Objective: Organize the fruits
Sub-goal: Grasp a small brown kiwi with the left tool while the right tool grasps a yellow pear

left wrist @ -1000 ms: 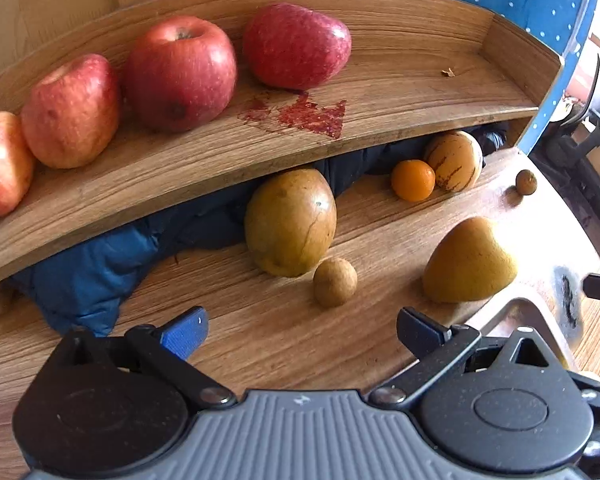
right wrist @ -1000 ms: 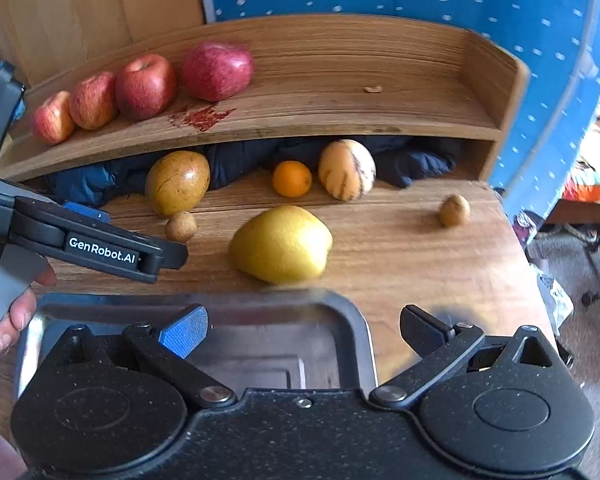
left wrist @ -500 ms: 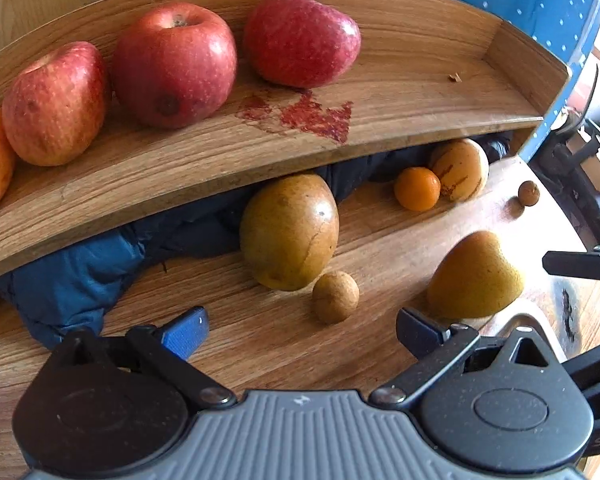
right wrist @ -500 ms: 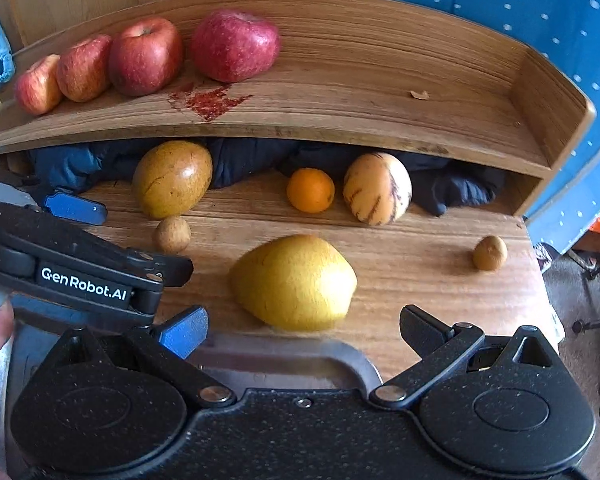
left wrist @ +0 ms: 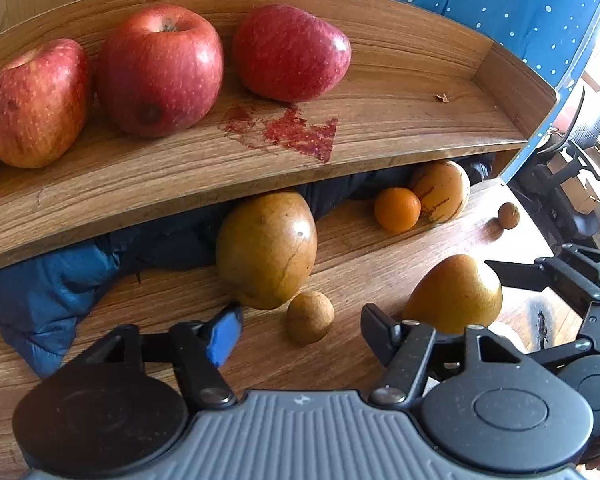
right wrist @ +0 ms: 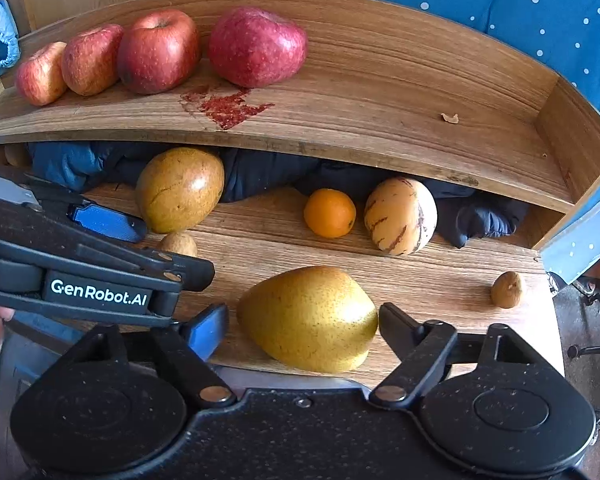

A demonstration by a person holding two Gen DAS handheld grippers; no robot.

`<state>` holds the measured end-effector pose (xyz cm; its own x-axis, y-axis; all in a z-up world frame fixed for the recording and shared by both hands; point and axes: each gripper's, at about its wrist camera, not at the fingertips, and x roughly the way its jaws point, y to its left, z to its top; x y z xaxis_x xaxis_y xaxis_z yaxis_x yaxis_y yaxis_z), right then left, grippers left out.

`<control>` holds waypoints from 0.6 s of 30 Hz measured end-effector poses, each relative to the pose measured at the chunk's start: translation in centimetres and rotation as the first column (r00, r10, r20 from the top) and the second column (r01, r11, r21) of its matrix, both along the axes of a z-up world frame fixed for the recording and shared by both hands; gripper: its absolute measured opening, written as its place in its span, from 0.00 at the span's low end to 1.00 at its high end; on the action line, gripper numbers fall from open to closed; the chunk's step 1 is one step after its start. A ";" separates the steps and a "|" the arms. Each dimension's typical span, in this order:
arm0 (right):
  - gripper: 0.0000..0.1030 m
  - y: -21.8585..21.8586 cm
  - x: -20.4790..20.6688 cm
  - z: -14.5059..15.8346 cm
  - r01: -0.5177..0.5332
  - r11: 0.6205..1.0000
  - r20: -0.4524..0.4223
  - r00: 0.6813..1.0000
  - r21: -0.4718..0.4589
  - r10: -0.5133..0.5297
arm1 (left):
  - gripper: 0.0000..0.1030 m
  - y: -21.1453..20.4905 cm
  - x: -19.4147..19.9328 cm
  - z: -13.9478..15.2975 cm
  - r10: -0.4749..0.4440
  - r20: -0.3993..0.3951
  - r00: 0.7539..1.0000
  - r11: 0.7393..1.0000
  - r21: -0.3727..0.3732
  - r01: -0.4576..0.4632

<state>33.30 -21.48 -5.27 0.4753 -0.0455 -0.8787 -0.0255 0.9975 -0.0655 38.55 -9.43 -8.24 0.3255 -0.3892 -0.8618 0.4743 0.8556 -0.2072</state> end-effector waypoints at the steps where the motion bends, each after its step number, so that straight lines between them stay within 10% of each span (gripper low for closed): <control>1: 0.79 0.1 0.0 -0.1 0.000 1.000 0.001 1.000 -0.006 0.000 | 0.63 0.0 0.0 0.0 0.002 -0.001 1.000 1.000 0.000 -0.002; 18: 0.75 0.0 -0.8 0.0 0.020 1.000 0.046 0.999 -0.009 -0.020 | 0.26 -0.8 -0.9 0.1 -0.024 0.012 1.000 0.999 0.027 0.024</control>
